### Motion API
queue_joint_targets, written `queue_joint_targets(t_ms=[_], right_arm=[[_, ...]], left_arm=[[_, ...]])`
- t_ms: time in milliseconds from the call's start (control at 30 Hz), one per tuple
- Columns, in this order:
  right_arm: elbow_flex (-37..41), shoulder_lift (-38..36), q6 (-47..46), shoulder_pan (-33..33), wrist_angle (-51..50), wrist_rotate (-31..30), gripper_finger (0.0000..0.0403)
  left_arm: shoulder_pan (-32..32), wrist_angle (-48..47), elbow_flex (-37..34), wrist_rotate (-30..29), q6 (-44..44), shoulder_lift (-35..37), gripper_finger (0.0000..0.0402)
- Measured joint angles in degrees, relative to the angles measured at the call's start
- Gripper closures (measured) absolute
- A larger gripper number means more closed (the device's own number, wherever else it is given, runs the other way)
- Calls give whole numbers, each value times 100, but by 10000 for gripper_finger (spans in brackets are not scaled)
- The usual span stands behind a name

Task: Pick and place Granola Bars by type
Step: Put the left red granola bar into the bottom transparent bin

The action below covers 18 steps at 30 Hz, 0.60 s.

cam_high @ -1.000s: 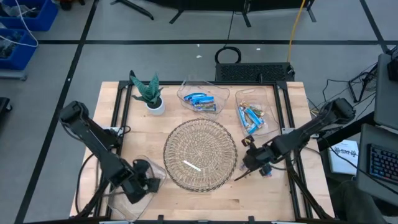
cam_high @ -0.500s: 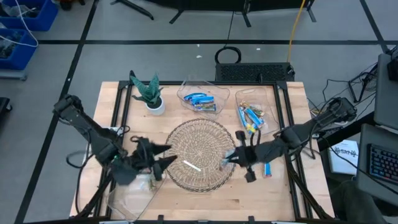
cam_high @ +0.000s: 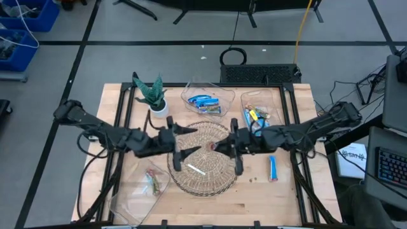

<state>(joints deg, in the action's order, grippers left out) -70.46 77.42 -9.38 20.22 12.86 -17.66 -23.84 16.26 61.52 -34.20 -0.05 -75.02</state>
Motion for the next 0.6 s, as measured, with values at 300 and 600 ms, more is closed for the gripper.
queue_joint_targets(t_ms=[300,600], right_arm=[[0,321,-347,-402,111,217,403],[0,855,-517,-591,883,469,403]], left_arm=[[263,344,0,1295,103,2,108],[398,178,0,1268,-430,2,119]])
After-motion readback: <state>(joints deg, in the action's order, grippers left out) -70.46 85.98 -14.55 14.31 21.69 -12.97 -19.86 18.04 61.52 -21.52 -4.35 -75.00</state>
